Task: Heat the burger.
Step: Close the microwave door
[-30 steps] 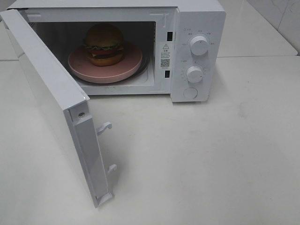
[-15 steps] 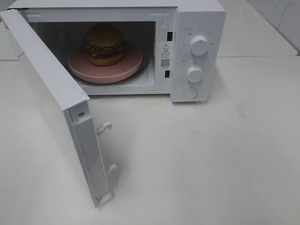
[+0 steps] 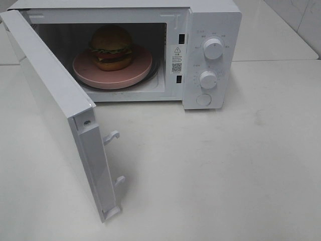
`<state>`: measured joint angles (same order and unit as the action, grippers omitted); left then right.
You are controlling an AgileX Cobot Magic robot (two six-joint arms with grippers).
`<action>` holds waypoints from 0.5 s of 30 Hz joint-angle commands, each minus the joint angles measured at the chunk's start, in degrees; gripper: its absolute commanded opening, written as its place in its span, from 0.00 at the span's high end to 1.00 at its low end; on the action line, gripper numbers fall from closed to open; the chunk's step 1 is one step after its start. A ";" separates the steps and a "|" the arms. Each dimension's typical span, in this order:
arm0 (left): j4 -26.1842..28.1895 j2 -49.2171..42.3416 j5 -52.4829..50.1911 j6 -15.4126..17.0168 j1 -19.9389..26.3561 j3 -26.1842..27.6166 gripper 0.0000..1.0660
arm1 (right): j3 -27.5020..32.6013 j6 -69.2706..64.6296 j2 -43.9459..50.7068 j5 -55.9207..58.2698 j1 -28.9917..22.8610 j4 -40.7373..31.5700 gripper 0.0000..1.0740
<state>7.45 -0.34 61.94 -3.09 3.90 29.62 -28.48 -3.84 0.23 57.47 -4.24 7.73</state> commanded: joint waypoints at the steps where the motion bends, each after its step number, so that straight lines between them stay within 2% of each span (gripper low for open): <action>1: 0.34 -0.29 -0.74 0.00 0.11 -0.11 0.08 | 0.00 -0.06 1.55 -0.46 0.40 0.46 0.29; 15: 0.69 -0.29 -0.74 0.06 0.11 -0.11 0.08 | 0.00 -0.06 1.55 -0.46 0.40 0.46 0.29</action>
<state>7.68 -0.34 61.94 -3.09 3.90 29.62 -28.48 -3.84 0.23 57.47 -4.24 7.73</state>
